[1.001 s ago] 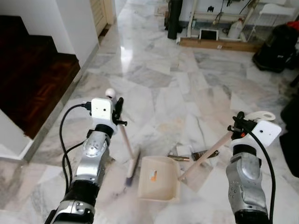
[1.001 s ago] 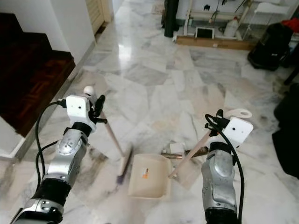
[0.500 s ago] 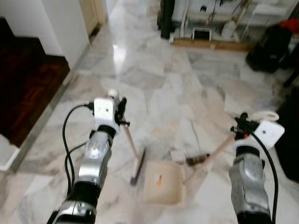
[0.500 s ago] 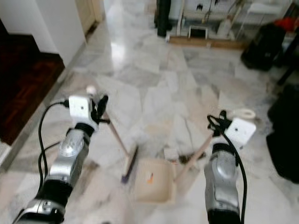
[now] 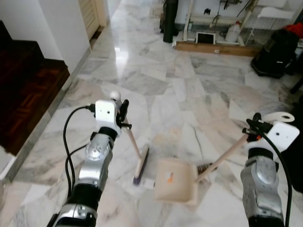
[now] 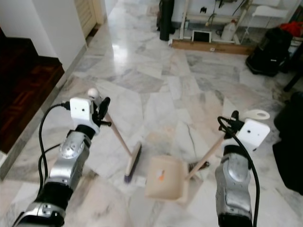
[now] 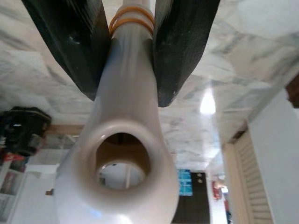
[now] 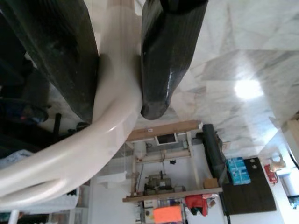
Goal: Sweep floor
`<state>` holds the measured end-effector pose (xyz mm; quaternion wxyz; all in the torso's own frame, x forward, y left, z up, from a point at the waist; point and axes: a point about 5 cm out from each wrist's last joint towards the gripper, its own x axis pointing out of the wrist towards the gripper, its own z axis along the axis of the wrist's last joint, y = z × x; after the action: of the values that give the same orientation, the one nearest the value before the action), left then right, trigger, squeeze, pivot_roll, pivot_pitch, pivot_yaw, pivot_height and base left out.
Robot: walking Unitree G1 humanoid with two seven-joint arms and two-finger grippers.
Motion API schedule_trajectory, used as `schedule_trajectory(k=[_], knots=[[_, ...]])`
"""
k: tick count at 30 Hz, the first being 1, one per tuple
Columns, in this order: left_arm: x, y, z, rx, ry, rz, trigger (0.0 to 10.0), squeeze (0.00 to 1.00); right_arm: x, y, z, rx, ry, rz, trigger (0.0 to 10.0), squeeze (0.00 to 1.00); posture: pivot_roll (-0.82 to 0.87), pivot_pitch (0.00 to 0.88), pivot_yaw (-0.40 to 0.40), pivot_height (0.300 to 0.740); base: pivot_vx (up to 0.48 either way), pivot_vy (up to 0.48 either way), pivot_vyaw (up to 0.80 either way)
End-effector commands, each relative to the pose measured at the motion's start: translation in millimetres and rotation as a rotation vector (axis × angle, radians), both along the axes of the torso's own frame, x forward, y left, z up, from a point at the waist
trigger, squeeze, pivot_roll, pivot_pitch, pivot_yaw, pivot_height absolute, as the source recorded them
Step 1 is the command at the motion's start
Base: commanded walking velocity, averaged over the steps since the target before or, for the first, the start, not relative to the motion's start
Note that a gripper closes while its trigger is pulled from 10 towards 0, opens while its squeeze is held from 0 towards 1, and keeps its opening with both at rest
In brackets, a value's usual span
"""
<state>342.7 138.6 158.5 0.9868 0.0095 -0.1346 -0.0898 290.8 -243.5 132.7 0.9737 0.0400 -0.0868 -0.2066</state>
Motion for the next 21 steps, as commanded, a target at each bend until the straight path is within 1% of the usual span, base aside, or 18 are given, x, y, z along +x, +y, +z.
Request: schedule_trajectory(k=[1, 3, 4, 9, 10, 11, 13, 15, 18, 21], knots=[[-0.9, 0.7, 9, 0.008, -0.044, 0.001, 10.0, 0.22, -6.3, -14.1, 7, -0.011, -0.034, -0.042, 10.0, 0.0, 0.03, 0.109, -0.002, 0.74, 0.0, 0.0, 0.0], [-1.1, 0.6, 9, 0.008, -0.043, 0.002, 10.0, 0.23, -9.1, -20.0, 7, -0.017, -0.031, -0.057, 10.0, 0.0, 0.03, 0.11, -0.002, 0.74, 0.0, 0.0, 0.0], [-1.1, 0.6, 9, 0.008, -0.043, 0.002, 10.0, 0.23, -9.1, -20.0, 7, -0.017, -0.031, -0.057, 10.0, 0.0, 0.03, 0.11, -0.002, 0.74, 0.0, 0.0, 0.0], [-1.6, 0.5, 8, 0.007, -0.042, -0.002, 10.0, 0.23, -18.0, -27.3, 5, -0.089, -0.001, -0.079, 10.0, 0.0, 0.03, 0.112, -0.002, 0.74, 0.0, 0.0, 0.0], [-1.6, 0.7, 8, 0.008, -0.041, -0.001, 10.0, 0.24, -21.7, -29.2, 4, -0.091, -0.002, -0.085, 10.0, 0.0, 0.03, 0.113, -0.002, 0.74, 0.0, 0.0, 0.0], [-1.6, 0.7, 8, 0.008, -0.041, -0.001, 10.0, 0.24, -21.7, -29.2, 4, -0.091, -0.002, -0.085, 10.0, 0.0, 0.03, 0.113, -0.002, 0.74, 0.0, 0.0, 0.0], [-1.5, 1.1, 8, 0.009, -0.041, 0.0, 10.0, 0.24, -29.2, -32.4, 3, -0.086, -0.008, -0.093, 10.0, 0.0, 0.02, 0.115, -0.003, 0.74, 0.0, 0.0, 0.0], [-1.5, 1.3, 8, 0.01, -0.041, 0.001, 10.0, 0.24, -37.6, -36.7, -1, -0.105, 0.017, -0.099, 10.0, 0.0, 0.02, 0.116, -0.004, 0.74, 0.0, 0.0, 0.0], [-1.7, 0.5, 8, 0.009, -0.041, -0.002, 10.0, 0.25, -44.5, -40.3, -6, -0.105, 0.027, -0.106, 10.0, 0.0, 0.03, 0.115, -0.004, 0.74, 0.0, 0.0, 0.0], [-1.9, -0.1, 9, 0.006, -0.043, -0.006, 10.0, 0.25, -48.7, -40.0, -10, -0.094, 0.023, -0.101, 10.0, 0.0, 0.03, 0.117, -0.005, 0.74, 0.0, 0.0, 0.0]])
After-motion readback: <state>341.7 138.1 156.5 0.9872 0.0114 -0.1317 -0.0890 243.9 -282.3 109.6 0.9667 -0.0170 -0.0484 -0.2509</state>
